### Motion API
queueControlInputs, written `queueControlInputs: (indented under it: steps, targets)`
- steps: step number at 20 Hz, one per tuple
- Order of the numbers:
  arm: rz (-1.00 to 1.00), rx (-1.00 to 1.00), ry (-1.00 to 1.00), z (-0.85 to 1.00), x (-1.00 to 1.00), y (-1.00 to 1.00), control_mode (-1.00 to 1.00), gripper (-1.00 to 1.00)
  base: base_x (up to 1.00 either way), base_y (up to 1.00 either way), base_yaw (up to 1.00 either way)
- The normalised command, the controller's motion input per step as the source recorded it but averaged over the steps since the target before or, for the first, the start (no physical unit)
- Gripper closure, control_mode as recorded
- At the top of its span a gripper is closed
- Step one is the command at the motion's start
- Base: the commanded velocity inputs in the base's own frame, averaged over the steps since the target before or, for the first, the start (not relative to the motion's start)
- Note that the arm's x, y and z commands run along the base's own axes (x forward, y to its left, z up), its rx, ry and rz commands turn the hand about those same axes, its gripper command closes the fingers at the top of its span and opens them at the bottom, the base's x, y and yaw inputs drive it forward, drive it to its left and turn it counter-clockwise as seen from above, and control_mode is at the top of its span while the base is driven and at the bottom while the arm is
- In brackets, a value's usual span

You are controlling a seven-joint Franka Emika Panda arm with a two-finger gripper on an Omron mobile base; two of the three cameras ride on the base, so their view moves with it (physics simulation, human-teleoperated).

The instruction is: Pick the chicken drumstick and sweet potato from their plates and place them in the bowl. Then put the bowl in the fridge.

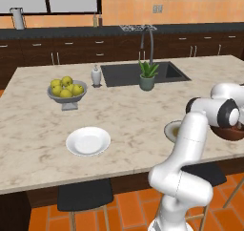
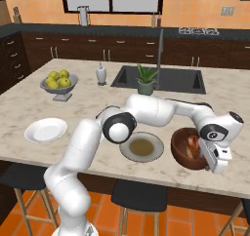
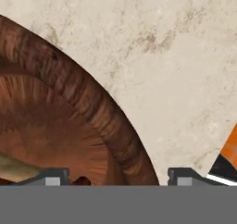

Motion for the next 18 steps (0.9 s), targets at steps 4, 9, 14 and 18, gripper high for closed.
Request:
queueControlInputs:
  steps: [4,9,14,18]
  targets:
    - [-0.02,-0.01,0.0,0.0,0.09,0.25,-1.0,1.0,0.0,0.0,0.0]
    - [-0.05,-0.02,0.05,0.0,0.17,0.14,-1.0,1.0,0.0,0.0,0.0]
    - [0.0,0.0,-0.04,0.3,-0.16,0.0,-1.0,1.0,0.0,0.0,0.0]
    - [0.0,-0.1,-0.09,0.45,-0.31,0.37,-1.0,1.0,0.0,0.0,0.0]
